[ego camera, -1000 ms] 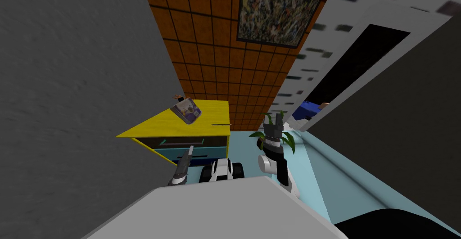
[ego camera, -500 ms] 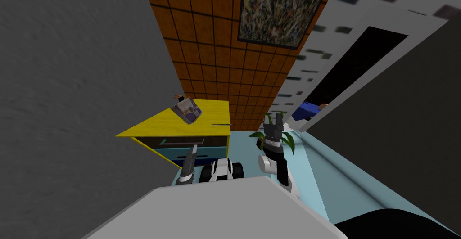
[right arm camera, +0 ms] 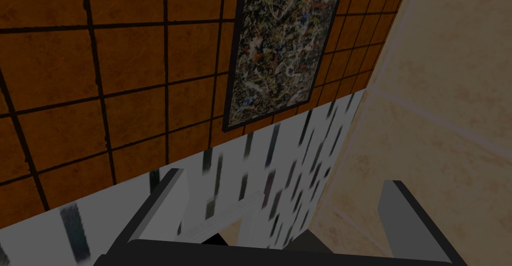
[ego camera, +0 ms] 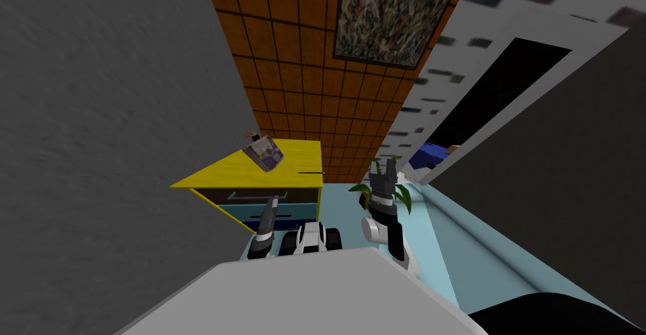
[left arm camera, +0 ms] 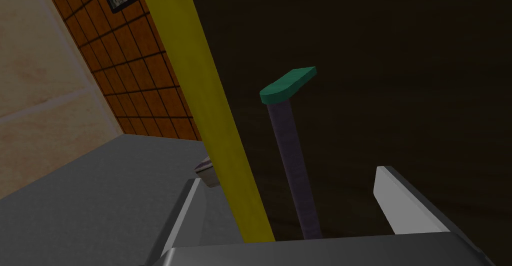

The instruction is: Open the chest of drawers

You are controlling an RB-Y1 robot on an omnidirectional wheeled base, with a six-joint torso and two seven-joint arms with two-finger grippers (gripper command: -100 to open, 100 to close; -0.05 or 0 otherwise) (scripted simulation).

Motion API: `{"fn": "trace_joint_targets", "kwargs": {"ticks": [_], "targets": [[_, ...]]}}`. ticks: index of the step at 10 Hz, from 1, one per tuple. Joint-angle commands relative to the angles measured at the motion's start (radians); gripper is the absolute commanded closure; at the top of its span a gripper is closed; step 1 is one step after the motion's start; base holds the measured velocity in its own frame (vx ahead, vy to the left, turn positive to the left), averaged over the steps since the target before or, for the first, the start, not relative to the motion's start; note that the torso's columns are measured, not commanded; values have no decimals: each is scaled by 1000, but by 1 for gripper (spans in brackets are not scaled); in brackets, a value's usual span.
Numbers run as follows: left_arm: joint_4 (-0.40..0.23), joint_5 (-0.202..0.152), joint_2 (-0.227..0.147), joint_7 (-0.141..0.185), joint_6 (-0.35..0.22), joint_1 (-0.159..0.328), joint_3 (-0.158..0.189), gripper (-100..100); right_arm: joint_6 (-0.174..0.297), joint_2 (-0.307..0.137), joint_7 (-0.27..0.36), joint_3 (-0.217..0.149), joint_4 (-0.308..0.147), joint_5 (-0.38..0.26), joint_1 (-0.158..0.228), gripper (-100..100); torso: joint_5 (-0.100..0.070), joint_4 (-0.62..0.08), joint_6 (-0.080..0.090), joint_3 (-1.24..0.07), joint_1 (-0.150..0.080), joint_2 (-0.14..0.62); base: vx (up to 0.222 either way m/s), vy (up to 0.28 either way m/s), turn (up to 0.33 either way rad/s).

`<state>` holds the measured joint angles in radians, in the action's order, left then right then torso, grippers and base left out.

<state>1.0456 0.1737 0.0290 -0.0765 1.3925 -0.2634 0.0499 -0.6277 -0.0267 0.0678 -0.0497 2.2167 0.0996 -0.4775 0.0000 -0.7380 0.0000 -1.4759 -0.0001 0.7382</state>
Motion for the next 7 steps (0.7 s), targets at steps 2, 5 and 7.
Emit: {"fn": "trace_joint_targets", "kwargs": {"ticks": [2, 5, 7], "targets": [[26, -1, 0, 2, -37, 11, -2, -100, 0, 0, 0, 0, 0, 0, 0, 0, 0, 0, 0, 0, 0, -1, -20, -5, 5], [-12, 3, 2, -1, 34, -25, -1, 100, 0, 0, 0, 0, 0, 0, 0, 0, -2, -3, 0, -1, -2, 1, 37, 3, -13], [-29, 5, 3, -3, 66, -41, -1, 100, 0, 0, 0, 0, 0, 0, 0, 0, -1, -1, 0, 1, -1, 1, 36, 11, -10]]}}
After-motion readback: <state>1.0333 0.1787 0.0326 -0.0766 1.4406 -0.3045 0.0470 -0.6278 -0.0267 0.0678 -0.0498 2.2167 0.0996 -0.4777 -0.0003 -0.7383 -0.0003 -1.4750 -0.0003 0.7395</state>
